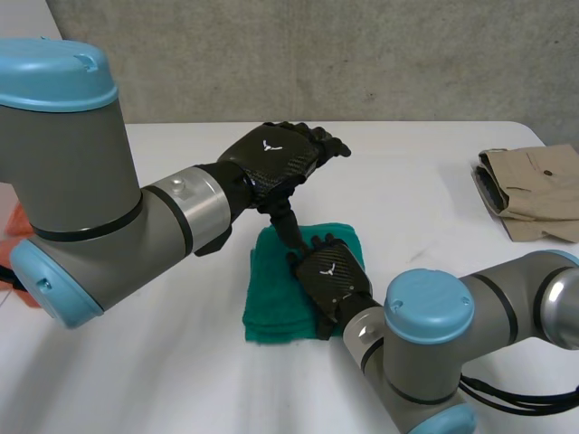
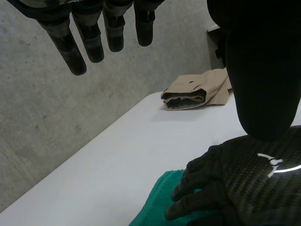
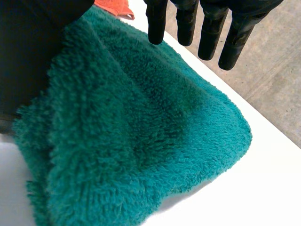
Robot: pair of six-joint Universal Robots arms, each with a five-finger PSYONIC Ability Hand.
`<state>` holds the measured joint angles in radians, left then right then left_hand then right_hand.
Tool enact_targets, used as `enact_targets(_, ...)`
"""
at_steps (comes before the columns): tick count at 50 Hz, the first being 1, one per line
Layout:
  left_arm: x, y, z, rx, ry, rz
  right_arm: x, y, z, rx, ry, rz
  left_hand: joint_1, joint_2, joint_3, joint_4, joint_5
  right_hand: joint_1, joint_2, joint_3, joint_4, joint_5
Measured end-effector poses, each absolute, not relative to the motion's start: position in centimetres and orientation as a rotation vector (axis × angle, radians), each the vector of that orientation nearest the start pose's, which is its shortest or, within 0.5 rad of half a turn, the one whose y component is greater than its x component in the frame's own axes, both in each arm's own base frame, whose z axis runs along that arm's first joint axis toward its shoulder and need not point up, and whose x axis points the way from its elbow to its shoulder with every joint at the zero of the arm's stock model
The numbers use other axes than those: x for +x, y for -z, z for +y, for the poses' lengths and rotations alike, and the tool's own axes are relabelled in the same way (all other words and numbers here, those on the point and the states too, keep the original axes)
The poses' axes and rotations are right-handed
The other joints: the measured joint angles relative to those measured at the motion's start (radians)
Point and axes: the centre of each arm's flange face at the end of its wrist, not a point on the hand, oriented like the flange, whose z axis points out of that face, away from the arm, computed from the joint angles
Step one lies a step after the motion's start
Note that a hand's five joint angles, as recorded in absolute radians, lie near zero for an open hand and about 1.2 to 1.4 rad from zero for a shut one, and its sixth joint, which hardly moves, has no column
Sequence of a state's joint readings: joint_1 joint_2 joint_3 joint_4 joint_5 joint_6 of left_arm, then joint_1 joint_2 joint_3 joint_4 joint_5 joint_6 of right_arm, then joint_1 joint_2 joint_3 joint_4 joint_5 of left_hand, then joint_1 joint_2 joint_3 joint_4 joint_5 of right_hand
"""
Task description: Fold the laundry.
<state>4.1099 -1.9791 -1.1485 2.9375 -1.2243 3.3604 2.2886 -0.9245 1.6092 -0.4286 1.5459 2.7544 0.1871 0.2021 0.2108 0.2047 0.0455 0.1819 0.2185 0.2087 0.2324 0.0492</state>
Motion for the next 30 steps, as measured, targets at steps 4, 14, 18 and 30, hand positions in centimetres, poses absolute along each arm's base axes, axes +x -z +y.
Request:
enact_targets(4, -34.8, -27.7, -22.0, -1.097, -1.601, -1.782, 35.2, -10.2, -20.1, -1.253, 1.773, 1.967, 0.000, 0.000, 0.000, 0.000, 0.000, 0.011, 0.015, 0.018, 0.010, 0.013)
enact_targets(14, -34.6, -27.5, -21.8, -1.095, -1.590, -1.791, 36.0, -10.2, -21.4, -1.256, 1.811, 1.948, 0.000, 0.000, 0.000, 0.000, 0.000, 0.629, 0.801, 0.788, 0.763, 0.100)
enact_targets(18, -34.6, -27.5, -21.8, -1.095, -1.589, -1.792, 35.4, -10.7, -22.8, -1.228, 1.844, 1.964, 0.000, 0.000, 0.000, 0.000, 0.000, 0.740, 0.945, 0.961, 0.943, 0.100)
enact_targets(30, -34.6, -27.5, -21.7, -1.095, -1.588, -1.789, 30.0, -12.1, -28.3, -1.189, 1.904, 2.103, 0.000, 0.000, 0.000, 0.000, 0.000, 0.295, 0.329, 0.335, 0.317, 0.300)
